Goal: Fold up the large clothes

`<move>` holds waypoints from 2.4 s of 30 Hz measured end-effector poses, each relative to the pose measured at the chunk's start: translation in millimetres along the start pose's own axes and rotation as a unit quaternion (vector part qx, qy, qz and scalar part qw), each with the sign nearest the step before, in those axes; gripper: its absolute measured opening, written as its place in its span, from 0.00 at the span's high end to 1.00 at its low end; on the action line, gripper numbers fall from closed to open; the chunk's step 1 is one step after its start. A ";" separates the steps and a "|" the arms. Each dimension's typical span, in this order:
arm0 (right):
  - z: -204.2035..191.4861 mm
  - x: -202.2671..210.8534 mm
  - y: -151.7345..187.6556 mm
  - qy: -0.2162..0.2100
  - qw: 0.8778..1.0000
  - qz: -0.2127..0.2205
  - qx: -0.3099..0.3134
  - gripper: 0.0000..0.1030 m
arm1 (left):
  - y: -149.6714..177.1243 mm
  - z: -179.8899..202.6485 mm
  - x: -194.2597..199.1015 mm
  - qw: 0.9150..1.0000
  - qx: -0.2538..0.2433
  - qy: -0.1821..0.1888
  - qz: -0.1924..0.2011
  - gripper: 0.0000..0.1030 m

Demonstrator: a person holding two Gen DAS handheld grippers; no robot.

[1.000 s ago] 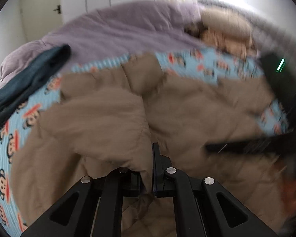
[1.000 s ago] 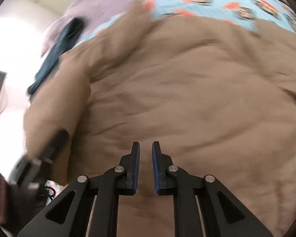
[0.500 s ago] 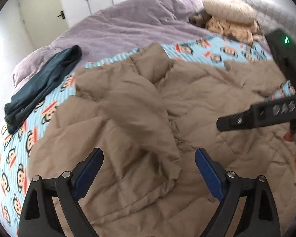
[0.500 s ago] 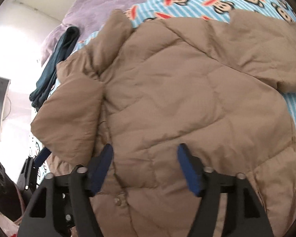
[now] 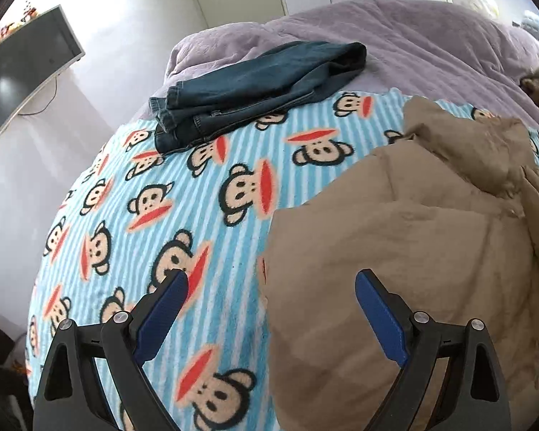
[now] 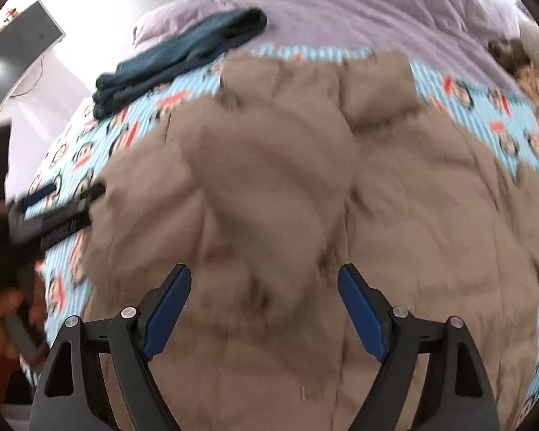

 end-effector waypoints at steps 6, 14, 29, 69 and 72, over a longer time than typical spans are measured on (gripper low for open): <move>85.0 3.3 -9.3 0.000 0.990 0.011 -0.143 0.77 | 8.9 19.3 -17.6 1.000 0.003 0.002 -0.006 0.09; 148.8 -22.8 13.9 -0.030 0.982 0.014 -0.186 0.84 | 17.8 47.7 -33.8 0.999 0.006 0.045 -0.026 0.03; 176.8 24.0 28.6 0.075 0.988 -0.015 -0.136 0.49 | 20.7 15.3 1.3 0.996 0.051 0.045 -0.049 0.00; 335.9 149.6 150.0 -0.020 0.931 0.009 -0.365 0.15 | 60.8 224.6 128.0 0.980 -0.063 0.144 -0.119 0.00; 367.2 157.6 149.0 -0.029 0.920 0.037 -0.389 0.15 | 62.9 243.1 132.6 0.981 -0.065 0.139 -0.122 0.00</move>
Point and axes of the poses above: each gripper's, at about its wrist camera, not at the fingertips, and x roughly against the way its jaws point, z to its right, y to its underside, the point moved 6 cm from there along -x, roughly the way its jaws point, and after that the axes turned 5 degrees about -y, right-handed, at the moved point
